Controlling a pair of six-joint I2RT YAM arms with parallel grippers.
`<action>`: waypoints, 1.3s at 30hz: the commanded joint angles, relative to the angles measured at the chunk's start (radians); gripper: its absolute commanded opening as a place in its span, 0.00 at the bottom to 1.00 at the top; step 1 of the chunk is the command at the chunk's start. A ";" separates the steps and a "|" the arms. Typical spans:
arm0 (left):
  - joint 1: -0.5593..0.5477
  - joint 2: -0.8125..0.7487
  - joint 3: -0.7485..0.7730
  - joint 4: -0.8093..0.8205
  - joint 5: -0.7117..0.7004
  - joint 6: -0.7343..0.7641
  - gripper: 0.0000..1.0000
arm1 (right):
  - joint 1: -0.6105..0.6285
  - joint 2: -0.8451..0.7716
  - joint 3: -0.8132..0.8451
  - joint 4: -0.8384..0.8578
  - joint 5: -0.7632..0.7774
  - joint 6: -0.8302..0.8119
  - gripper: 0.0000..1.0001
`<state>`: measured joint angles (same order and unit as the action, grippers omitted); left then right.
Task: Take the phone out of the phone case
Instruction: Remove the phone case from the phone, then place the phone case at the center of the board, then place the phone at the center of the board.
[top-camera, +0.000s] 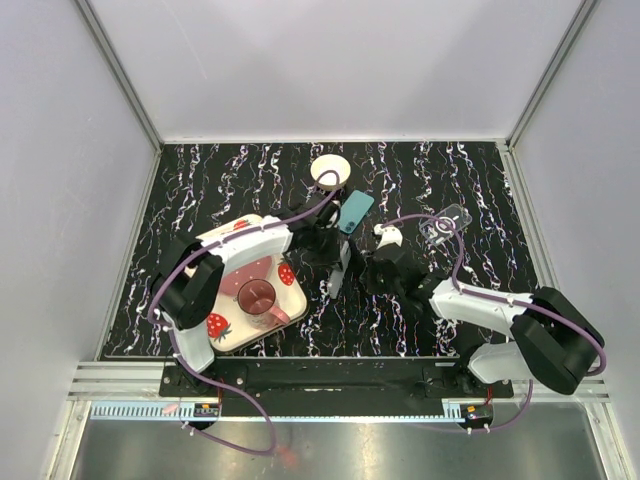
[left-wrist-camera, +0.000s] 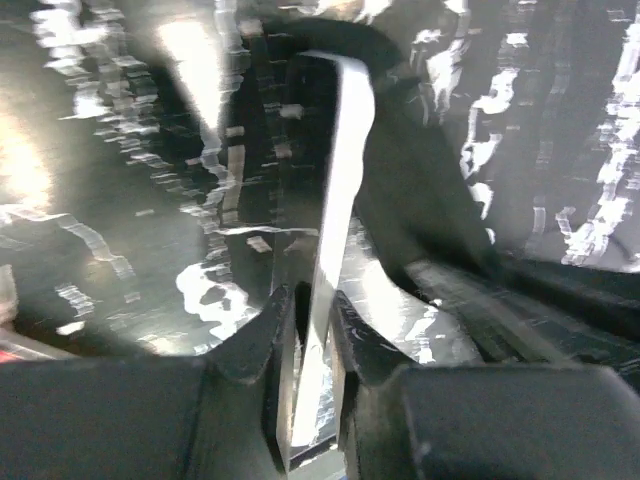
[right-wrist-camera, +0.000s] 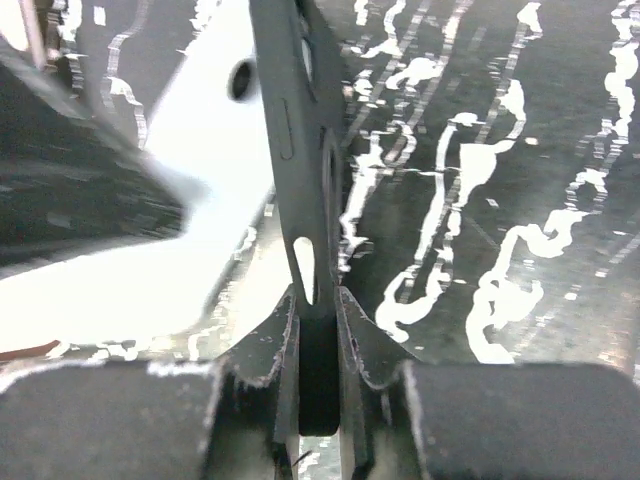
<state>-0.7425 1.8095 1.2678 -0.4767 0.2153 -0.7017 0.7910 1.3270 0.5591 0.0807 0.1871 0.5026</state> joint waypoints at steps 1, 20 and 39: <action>0.074 -0.067 0.007 -0.183 0.016 0.079 0.00 | -0.029 -0.023 -0.007 -0.045 0.106 -0.036 0.00; 0.091 -0.174 -0.105 0.023 0.230 0.004 0.00 | -0.280 -0.106 0.018 -0.137 -0.205 0.162 0.09; 0.103 -0.133 -0.276 0.239 0.286 0.011 0.89 | -0.312 -0.259 0.300 -0.551 0.072 0.146 1.00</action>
<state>-0.6422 1.6936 0.9363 -0.2478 0.5144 -0.7349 0.4831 1.0882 0.7418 -0.3672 0.1612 0.6758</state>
